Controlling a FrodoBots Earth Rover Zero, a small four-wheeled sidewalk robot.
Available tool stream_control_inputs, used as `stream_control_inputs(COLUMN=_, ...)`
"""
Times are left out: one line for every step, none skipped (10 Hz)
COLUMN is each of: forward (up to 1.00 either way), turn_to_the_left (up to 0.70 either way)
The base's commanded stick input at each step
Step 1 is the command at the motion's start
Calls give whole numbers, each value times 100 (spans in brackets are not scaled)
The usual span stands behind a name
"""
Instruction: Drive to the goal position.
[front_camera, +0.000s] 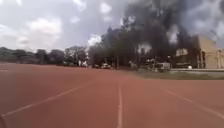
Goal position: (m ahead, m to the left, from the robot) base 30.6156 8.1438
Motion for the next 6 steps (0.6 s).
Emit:
stream_control_inputs(forward=70, turn_to_the_left=0)
stream_control_inputs(forward=70, turn_to_the_left=0)
stream_control_inputs(forward=70, turn_to_the_left=0)
stream_control_inputs(forward=70, turn_to_the_left=0)
stream_control_inputs(forward=70, turn_to_the_left=0)
stream_control_inputs(forward=70, turn_to_the_left=0)
